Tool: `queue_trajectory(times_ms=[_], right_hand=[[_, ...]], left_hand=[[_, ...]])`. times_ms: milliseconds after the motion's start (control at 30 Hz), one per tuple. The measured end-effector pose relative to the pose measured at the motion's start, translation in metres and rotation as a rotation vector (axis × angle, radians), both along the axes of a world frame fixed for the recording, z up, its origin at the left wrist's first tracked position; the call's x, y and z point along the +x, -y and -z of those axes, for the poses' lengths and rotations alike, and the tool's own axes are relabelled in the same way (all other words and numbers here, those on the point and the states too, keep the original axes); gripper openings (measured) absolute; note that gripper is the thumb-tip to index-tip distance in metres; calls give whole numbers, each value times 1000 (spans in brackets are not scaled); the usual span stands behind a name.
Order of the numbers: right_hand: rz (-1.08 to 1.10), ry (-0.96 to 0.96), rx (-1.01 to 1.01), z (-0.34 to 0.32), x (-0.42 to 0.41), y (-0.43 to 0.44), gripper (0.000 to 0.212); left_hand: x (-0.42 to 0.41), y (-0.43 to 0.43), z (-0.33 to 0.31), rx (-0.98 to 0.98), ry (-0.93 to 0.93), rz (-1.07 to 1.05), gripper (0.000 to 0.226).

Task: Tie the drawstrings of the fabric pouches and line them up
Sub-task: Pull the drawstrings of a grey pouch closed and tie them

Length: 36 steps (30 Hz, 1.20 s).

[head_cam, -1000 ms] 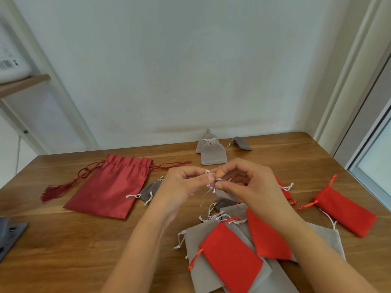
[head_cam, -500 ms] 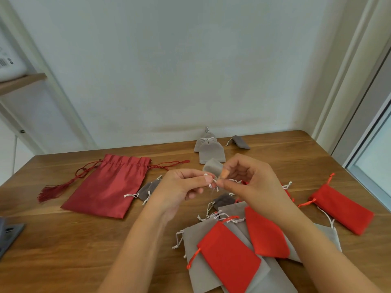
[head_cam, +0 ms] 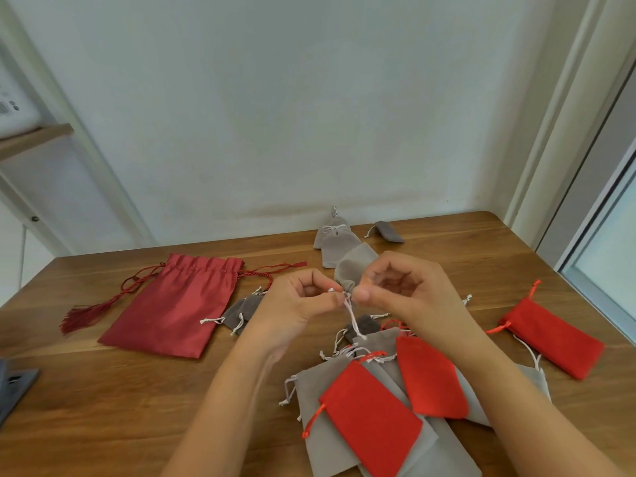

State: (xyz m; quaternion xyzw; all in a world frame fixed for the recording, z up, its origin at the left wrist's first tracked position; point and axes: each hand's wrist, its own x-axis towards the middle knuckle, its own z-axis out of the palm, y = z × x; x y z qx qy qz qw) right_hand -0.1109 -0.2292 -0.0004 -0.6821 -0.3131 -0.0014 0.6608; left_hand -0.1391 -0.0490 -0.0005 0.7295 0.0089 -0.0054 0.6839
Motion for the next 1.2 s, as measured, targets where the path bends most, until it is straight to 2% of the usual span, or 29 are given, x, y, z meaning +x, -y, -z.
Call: queue_trajectory(times_ms=[100,233,333,433,533,667,800,900,967,1067,1200], right_hand=[[23,45,-10,2,4,2,11],[-101,36,-176,6,6,3,27],[-66,60,-172,5,9,6,28],[-63,106,-189,4,10,9,25],[-159,-3,-172,4,9,8,18],[-187,-65,-136,6,11,8,20],[-157,-81,-150,10,11,6,22],[-132,-90,-181,13,12,4,23],[-114,-101,-192,14,12,1,24],[-85,-171,-128,14,12,-2,27],[-78,-296,-41,14,18,0,32]], left_hand=[[-3,-1,-3,107,116,57,20],[-5,-4,-3,216,235,116,16],[-6,-1,-1,231,305,119,13],[-7,6,1,181,322,114,15],[-6,9,4,151,294,119,32],[-6,6,3,182,276,94,24],[-7,5,5,359,318,48,24],[-3,1,10,589,501,58,18],[0,-2,12,683,545,76,15],[2,-5,15,766,576,55,10],[3,-4,17,776,603,23,10]])
